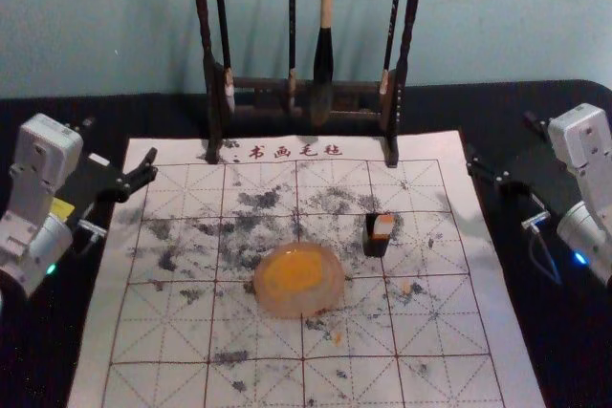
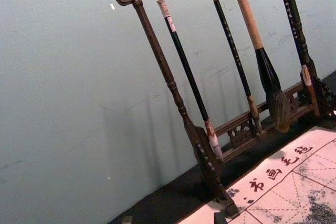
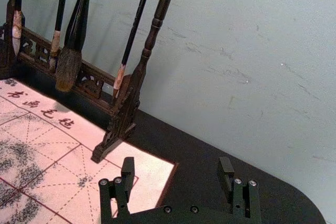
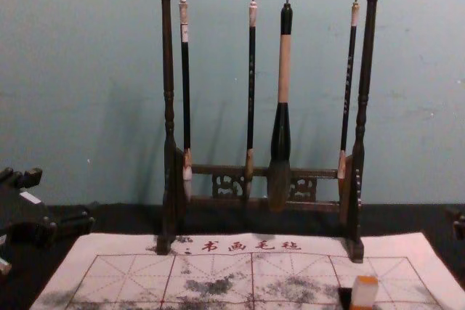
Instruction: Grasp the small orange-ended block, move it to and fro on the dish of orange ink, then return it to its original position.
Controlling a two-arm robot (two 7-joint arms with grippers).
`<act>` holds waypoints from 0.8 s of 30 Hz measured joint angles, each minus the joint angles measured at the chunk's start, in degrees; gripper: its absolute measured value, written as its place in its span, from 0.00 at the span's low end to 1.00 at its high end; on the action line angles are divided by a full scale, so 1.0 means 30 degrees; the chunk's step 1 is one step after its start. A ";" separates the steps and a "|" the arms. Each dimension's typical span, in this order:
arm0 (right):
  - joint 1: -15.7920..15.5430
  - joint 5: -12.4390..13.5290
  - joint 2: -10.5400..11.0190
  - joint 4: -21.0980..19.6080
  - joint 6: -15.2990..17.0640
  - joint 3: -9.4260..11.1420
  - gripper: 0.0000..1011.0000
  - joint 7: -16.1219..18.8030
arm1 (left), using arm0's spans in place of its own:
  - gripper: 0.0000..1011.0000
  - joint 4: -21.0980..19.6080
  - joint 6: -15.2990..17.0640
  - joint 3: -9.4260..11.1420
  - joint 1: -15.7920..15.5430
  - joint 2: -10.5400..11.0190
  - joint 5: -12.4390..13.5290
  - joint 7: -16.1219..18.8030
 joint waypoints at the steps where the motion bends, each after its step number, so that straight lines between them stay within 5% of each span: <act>1: 0.0000 0.0000 0.0000 0.0000 0.0000 0.0000 0.99 0.0001 | 0.99 0.0000 0.0000 0.0000 0.0000 0.0001 0.0002 0.0001; 24: 0.0000 0.0000 0.0001 0.0000 0.0000 0.0000 0.99 0.0000 | 0.99 0.0000 0.0000 -0.0001 0.0000 0.0000 0.0001 0.0000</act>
